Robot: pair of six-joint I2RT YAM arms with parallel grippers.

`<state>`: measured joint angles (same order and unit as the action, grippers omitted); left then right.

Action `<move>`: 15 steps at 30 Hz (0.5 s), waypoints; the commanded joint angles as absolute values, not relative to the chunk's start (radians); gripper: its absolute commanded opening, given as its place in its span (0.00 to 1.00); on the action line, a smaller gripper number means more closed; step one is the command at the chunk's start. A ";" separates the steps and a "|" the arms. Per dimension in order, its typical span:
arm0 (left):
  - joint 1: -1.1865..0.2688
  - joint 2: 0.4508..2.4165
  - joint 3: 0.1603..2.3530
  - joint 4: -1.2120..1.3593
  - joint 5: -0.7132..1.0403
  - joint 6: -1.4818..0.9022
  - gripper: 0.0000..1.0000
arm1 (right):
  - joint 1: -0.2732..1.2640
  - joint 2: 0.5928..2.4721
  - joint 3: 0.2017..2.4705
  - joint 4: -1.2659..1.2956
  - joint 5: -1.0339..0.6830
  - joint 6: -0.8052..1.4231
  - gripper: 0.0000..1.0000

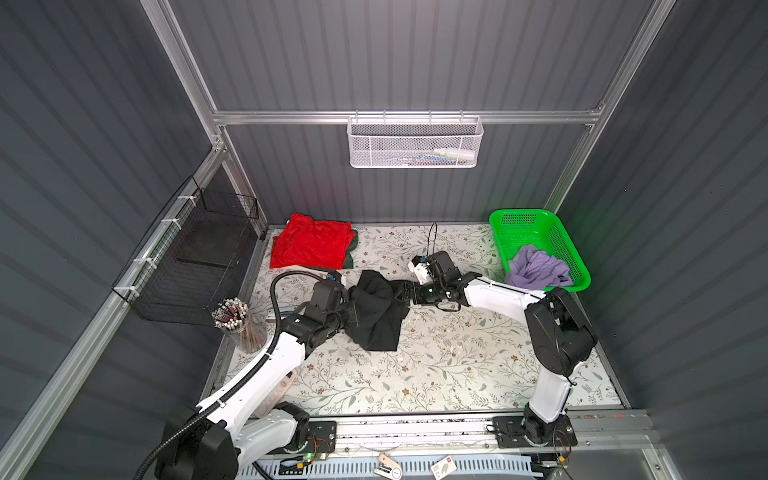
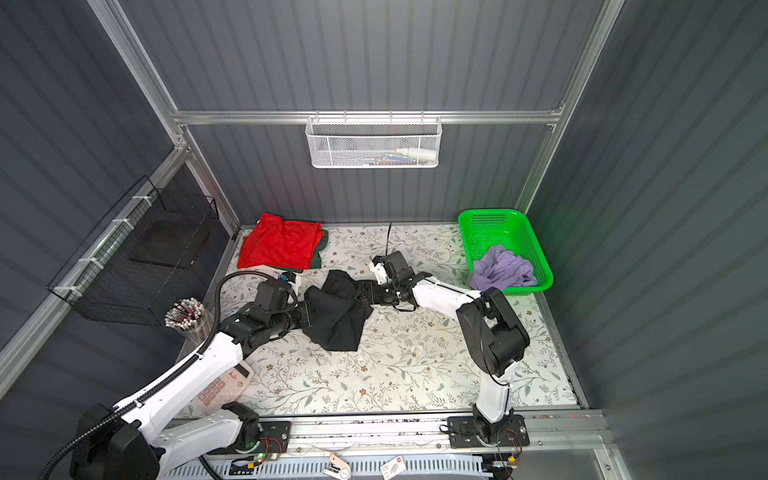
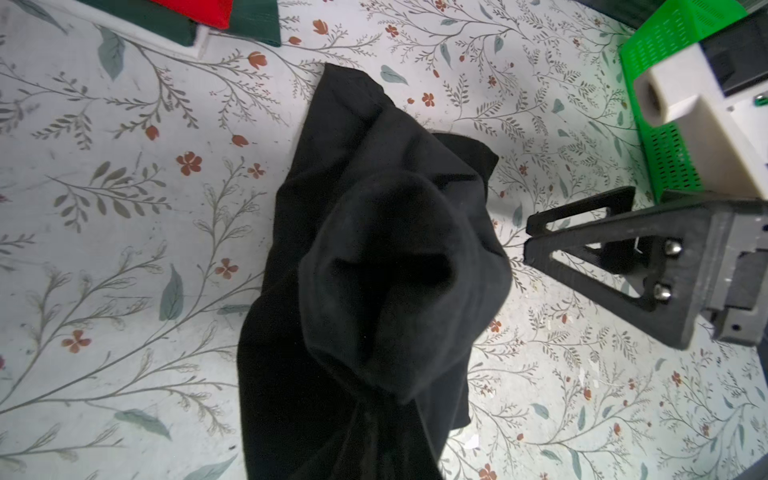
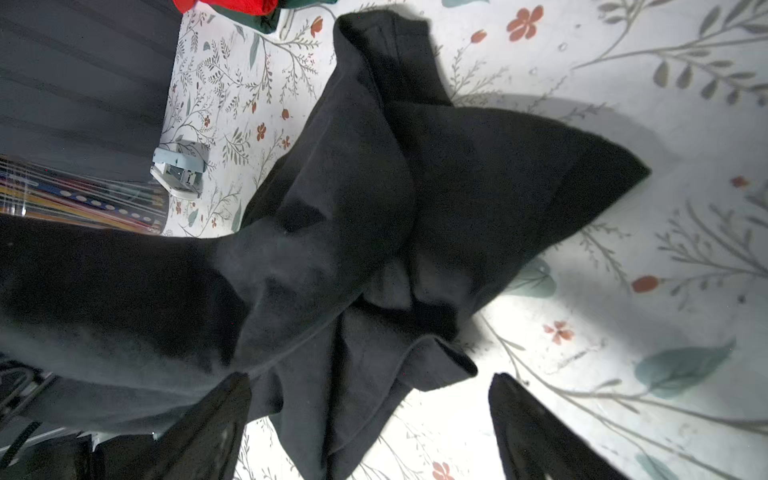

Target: Fold and stack the t-shirts

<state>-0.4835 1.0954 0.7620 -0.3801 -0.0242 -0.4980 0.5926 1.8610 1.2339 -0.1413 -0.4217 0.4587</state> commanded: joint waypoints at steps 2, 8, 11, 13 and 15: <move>-0.482 1.039 0.781 -0.438 -0.141 -0.491 0.00 | 0.594 1.884 1.282 -0.157 -0.408 0.426 0.88; -0.482 1.038 0.785 -0.467 -0.184 -0.488 0.00 | 0.606 1.885 1.323 -0.190 -0.325 0.146 0.72; -0.482 1.068 0.791 -0.472 -0.193 -0.479 0.00 | 0.631 1.893 1.346 -0.185 -0.382 0.033 0.77; -0.482 1.081 0.800 -0.477 -0.202 -0.474 0.00 | 0.641 1.915 1.372 -0.175 -0.394 0.004 0.80; -0.482 1.082 0.802 -0.467 -0.207 -0.468 0.00 | 0.647 1.951 1.416 -0.186 -0.436 -0.020 0.80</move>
